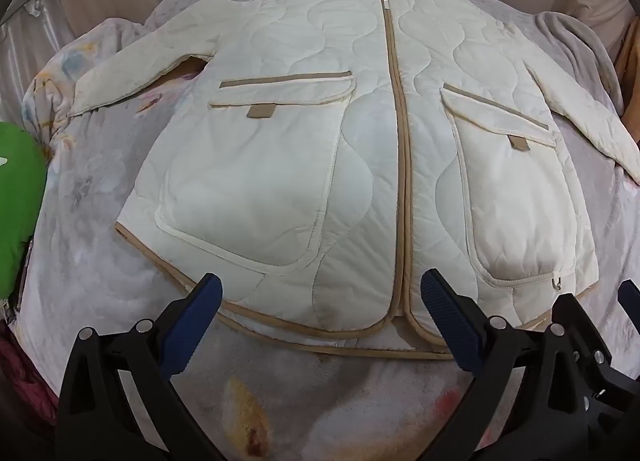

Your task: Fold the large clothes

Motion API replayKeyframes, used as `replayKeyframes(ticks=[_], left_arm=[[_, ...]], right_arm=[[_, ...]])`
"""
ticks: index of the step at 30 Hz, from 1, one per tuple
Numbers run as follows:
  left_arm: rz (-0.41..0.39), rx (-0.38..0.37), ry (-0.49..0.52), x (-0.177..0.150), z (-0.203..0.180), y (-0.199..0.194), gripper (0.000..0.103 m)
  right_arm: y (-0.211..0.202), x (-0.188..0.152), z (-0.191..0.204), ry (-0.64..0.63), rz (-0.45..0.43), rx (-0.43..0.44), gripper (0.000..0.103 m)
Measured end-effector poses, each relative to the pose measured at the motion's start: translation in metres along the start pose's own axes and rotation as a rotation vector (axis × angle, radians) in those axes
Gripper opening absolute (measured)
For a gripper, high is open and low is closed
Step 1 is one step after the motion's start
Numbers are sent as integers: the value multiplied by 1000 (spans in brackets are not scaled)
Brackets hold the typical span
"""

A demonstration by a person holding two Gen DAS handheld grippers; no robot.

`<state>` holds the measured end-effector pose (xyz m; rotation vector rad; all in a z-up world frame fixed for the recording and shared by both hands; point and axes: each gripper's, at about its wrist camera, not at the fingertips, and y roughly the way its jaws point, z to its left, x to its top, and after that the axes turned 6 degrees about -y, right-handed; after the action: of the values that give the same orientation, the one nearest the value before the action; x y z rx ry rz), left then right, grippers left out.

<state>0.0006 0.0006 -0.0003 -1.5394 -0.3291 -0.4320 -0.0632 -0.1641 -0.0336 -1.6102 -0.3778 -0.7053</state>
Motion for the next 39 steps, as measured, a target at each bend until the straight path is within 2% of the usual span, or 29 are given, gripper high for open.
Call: replayKeyframes(ticks=[24, 31, 39], left_arm=[[-17, 14, 27, -3, -5, 1, 97], [-54, 12, 18, -5, -5, -3, 97], [-12, 20, 14, -4, -5, 0, 97]], right_arm=[[0, -1, 0, -3, -2, -7, 92], [3, -3, -4, 4, 0, -3, 92], [3, -5, -3, 5, -1, -2, 92]])
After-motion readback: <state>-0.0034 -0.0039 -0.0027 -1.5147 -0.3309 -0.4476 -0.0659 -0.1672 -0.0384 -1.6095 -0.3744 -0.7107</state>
